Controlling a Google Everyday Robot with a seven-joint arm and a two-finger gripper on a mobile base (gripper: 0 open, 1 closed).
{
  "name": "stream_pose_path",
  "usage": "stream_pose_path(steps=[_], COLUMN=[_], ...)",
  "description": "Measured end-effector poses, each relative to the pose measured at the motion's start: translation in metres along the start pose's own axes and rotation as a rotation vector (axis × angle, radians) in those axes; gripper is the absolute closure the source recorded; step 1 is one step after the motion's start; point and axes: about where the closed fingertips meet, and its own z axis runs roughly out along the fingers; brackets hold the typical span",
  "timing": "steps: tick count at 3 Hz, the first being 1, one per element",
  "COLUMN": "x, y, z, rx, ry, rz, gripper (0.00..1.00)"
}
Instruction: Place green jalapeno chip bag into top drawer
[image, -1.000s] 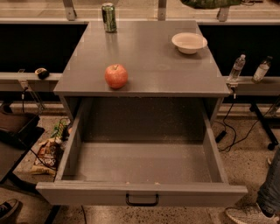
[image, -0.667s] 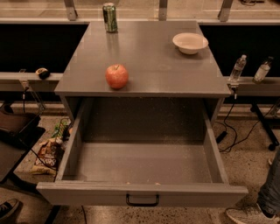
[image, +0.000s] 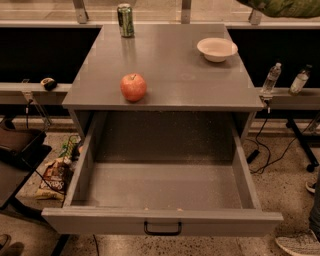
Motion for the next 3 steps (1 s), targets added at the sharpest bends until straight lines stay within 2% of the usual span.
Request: stream_pose_path(steps=[1,2,3], x=[0.000,0.024,0.118], y=[0.009,0.020,0.014], z=[0.012,0.028,0.107], rx=[-0.020,-0.048,-0.065], ry=[0.015,0.033,0.222], rz=[-0.015,0.008,0.089], gripper=[1.00,1.00,1.00])
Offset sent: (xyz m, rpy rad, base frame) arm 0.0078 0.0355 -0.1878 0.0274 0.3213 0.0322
